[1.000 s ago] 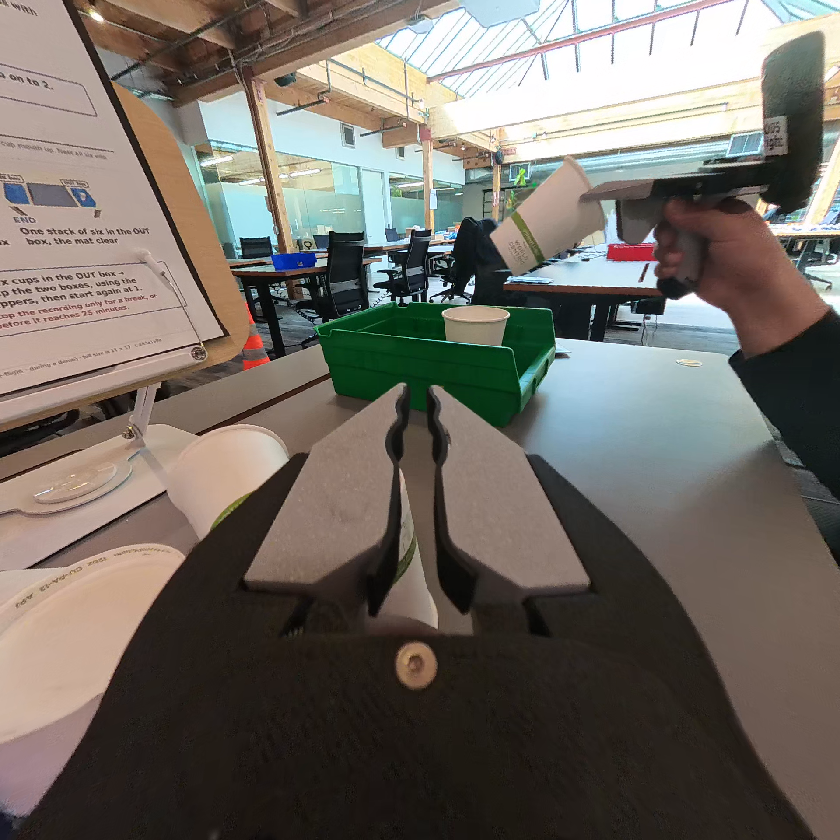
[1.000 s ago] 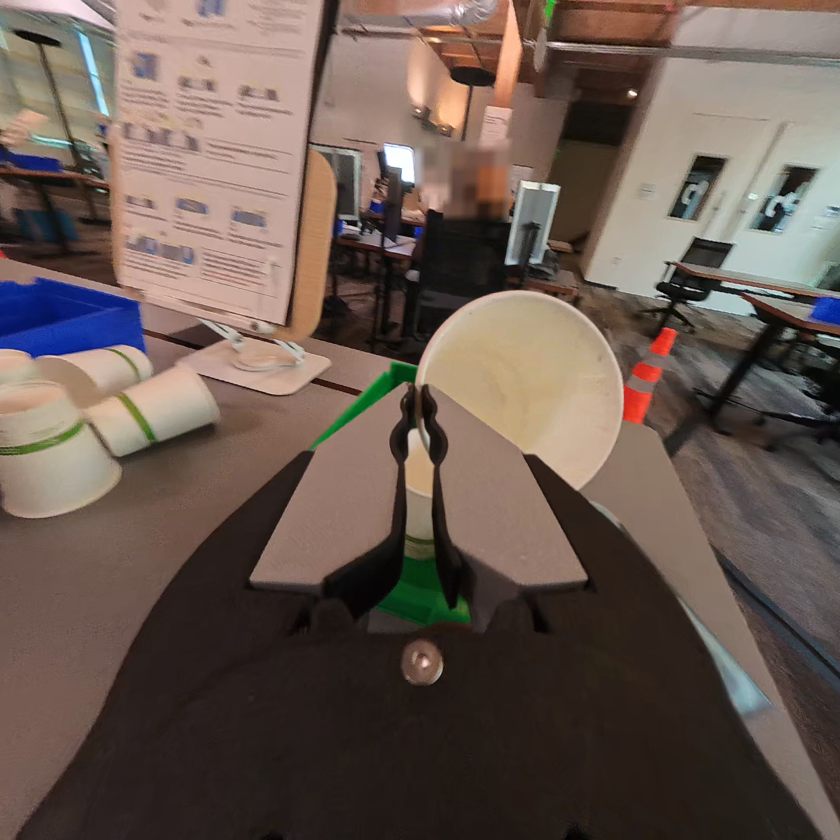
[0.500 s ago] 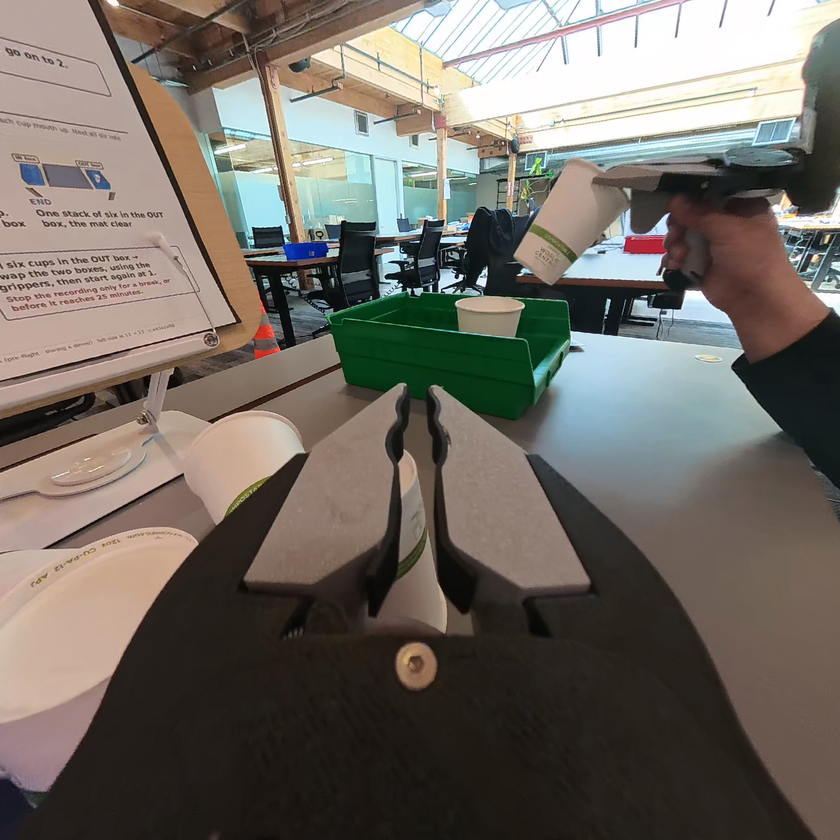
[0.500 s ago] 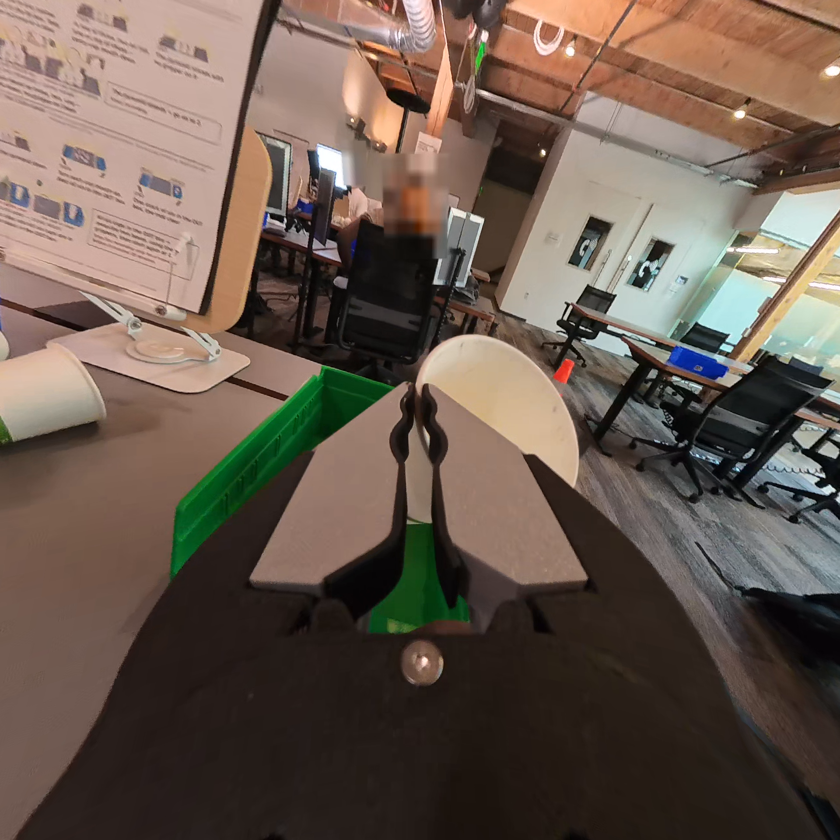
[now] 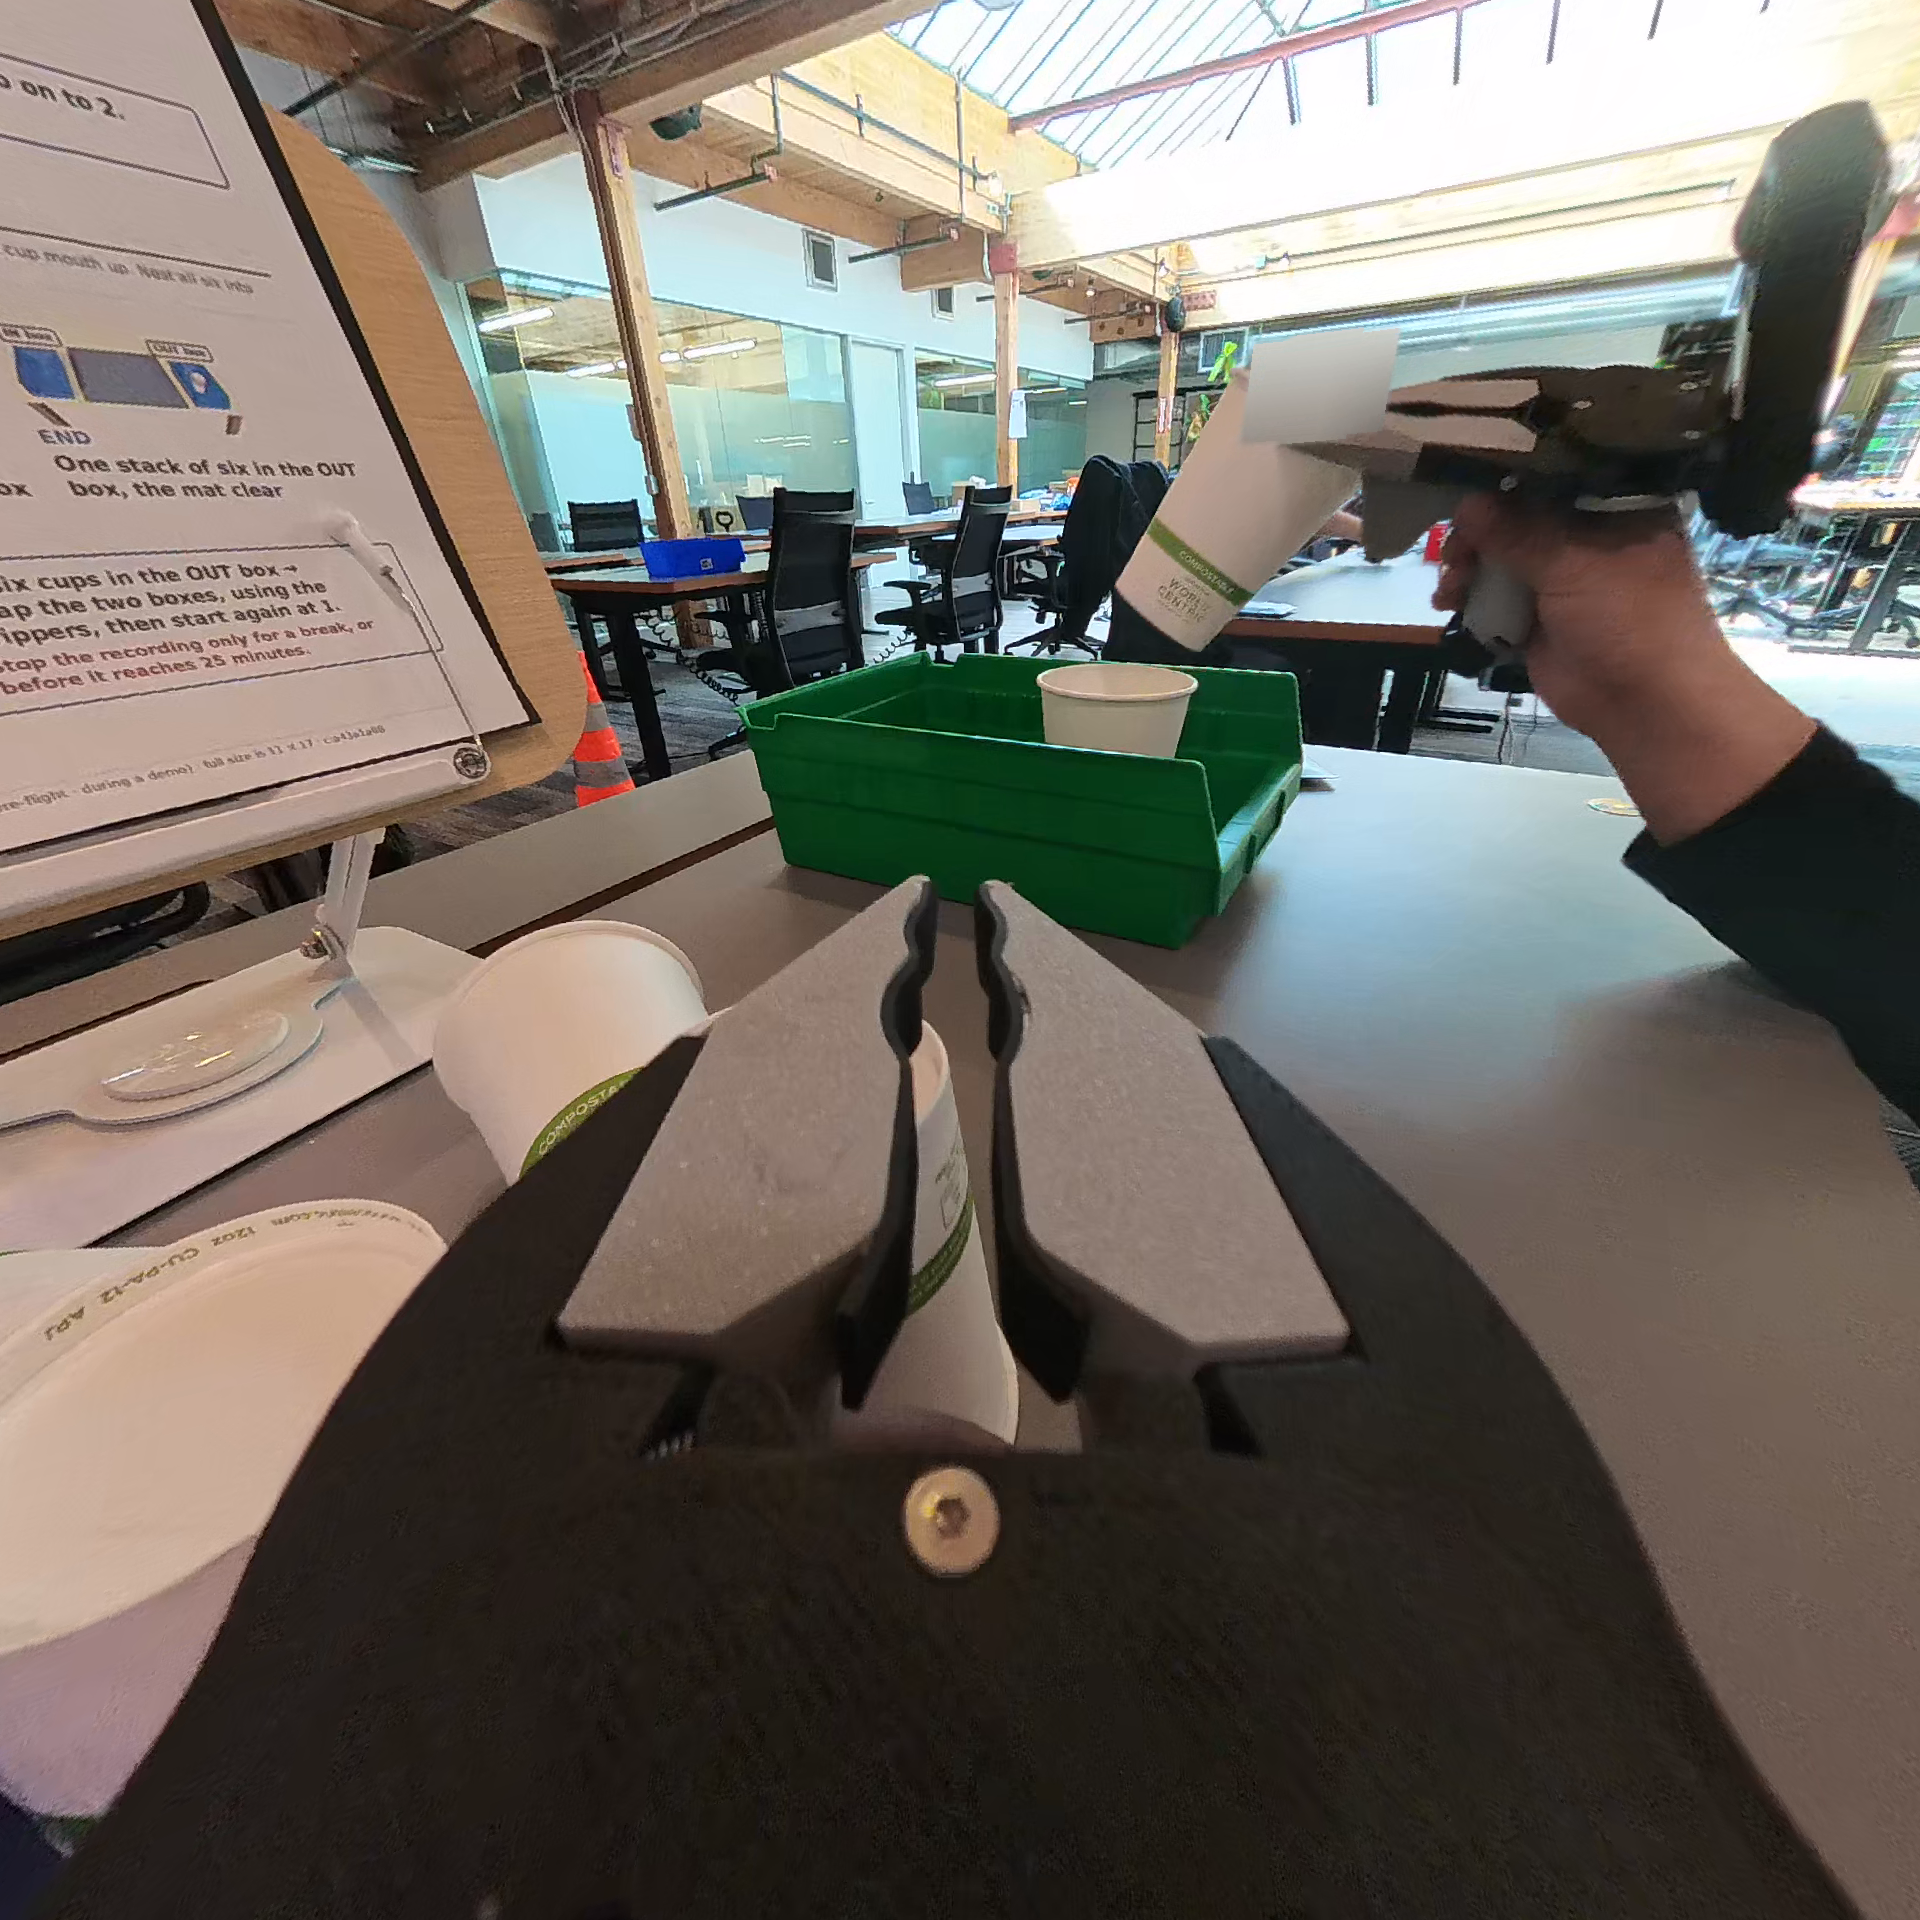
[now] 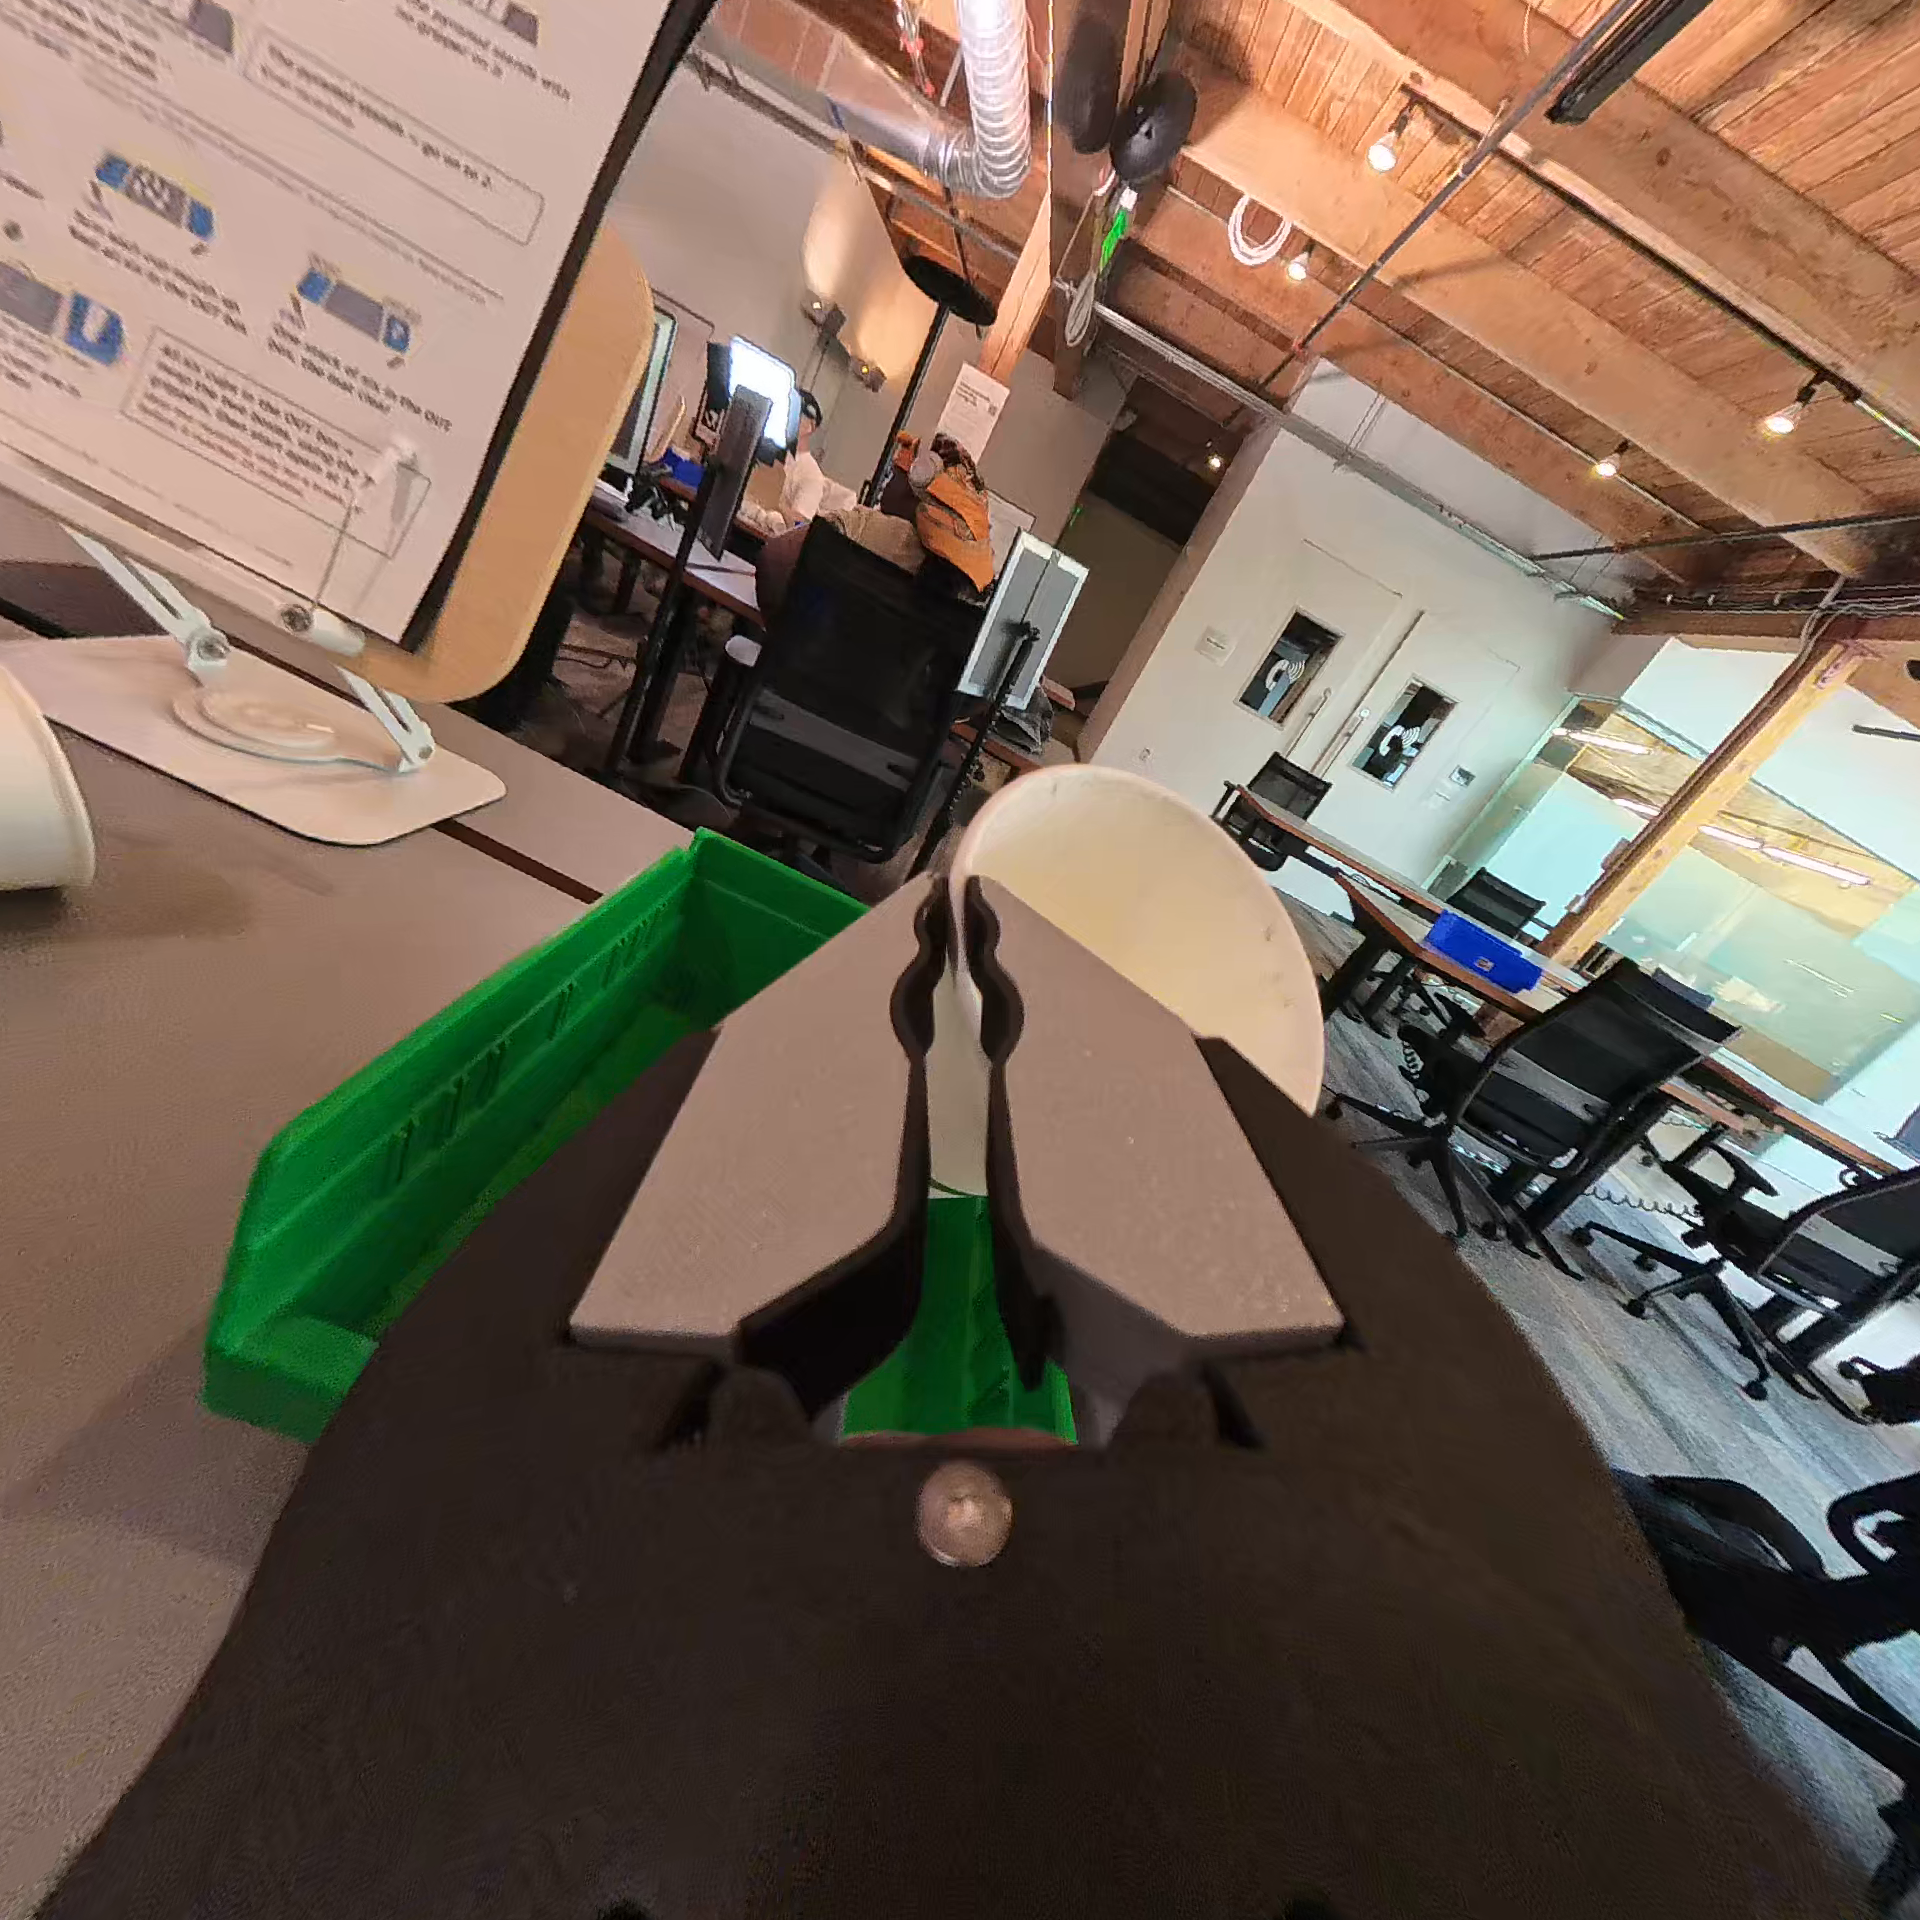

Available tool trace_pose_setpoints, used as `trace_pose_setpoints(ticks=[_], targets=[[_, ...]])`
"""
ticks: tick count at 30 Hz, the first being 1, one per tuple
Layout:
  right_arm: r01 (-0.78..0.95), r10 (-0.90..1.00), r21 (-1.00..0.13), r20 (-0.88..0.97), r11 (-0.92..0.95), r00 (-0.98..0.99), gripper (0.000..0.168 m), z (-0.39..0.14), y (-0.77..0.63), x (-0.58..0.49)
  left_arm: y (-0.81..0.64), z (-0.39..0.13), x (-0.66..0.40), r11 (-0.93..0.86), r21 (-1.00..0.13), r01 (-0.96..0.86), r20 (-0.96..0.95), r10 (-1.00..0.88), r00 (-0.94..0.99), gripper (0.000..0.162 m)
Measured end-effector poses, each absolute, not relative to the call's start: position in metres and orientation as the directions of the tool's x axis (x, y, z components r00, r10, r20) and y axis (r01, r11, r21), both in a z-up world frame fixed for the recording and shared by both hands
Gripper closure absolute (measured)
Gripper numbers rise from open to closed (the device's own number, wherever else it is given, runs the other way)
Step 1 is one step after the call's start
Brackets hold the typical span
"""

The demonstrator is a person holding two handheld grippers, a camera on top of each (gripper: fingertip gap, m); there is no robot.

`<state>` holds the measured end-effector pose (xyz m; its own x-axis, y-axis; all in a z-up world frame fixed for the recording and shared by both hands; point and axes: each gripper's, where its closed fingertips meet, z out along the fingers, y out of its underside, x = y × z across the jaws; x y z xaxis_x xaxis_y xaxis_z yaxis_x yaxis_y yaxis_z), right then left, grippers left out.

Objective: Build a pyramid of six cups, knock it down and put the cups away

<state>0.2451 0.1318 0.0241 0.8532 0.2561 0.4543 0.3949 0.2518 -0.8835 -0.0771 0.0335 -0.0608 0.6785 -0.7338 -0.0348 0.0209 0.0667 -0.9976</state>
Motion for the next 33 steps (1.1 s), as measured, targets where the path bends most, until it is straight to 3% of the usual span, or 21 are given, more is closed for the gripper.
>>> trace_pose_setpoints(ticks=[7,13,18,21,27,33], targets=[[0.461,0.272,-0.825,0.549,0.328,0.790,0.168,0.020,0.136,0.227,0.034,-0.063,-0.075,0.063,-0.998,0.009,-0.040,-0.736,0.675,0.158],[0.557,0.348,-0.797,0.603,0.233,0.718,0.168,-0.014,0.151,0.210,0.034,-0.064,-0.074,0.063,-0.998,0.006,-0.043,-0.735,0.676,0.158],[0.540,0.408,-0.826,0.553,0.159,0.726,0.167,-0.034,0.160,0.207,0.034,-0.064,-0.074,0.061,-0.998,0.005,-0.041,-0.737,0.675,0.158],[0.522,0.376,-0.836,0.544,0.170,0.750,0.155,-0.029,0.160,0.211,0.034,-0.064,-0.074,0.062,-0.998,0.005,-0.042,-0.736,0.675,0.158],[0.407,0.339,-0.875,0.478,0.261,0.811,0.157,0.004,0.144,0.214,0.034,-0.062,-0.076,0.065,-0.998,0.009,-0.042,-0.731,0.681,0.158],[0.015,0.610,-0.964,0.179,0.264,0.772,0.152,0.041,0.096,0.159,0.037,-0.061,-0.081,0.083,-0.996,-0.008,-0.065,-0.705,0.706,0.159]])
